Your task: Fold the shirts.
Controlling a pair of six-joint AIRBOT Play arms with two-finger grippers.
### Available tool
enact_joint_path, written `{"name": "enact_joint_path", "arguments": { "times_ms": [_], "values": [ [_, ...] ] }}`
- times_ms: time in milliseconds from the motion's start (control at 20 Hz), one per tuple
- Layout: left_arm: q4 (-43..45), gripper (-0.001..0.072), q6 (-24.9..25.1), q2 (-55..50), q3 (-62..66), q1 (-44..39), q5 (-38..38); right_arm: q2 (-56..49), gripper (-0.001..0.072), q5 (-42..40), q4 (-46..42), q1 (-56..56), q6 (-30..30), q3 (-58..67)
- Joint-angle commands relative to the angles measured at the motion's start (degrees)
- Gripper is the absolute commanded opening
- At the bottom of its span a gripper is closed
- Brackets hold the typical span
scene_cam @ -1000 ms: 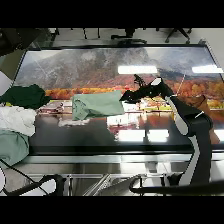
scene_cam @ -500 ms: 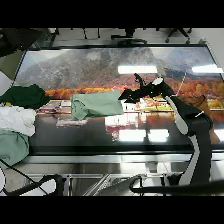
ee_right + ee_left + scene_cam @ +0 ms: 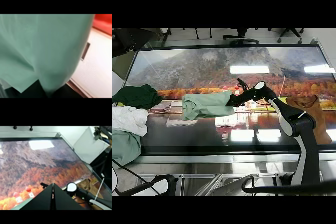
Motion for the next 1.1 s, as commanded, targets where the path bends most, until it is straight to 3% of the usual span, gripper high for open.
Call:
{"name": "enact_joint_path", "arguments": {
  "times_ms": [0,300,600,800,1050],
  "values": [
    [0.0,0.0012,0.0,0.0,0.0,0.0,0.0,2.5,0.0019,3.4,2.4,0.6,-0.5,4.8],
    [-0.1,0.0012,-0.1,0.0,0.0,0.0,-0.2,18.2,0.0018,0.7,-3.3,-8.3,10.9,18.3],
    [-0.1,0.0012,-0.1,0.0,0.0,0.0,-2.6,27.5,0.0018,-0.2,-23.2,-31.3,25.3,18.3],
    [-0.1,0.0012,-0.1,0.0,0.0,0.0,-2.6,27.8,0.0018,5.0,-26.3,-40.9,26.9,18.3],
    [-0.1,0.0012,-0.1,0.0,0.0,0.0,-4.7,28.4,0.0017,20.9,-41.0,-43.6,33.2,16.2]
  ]
}}
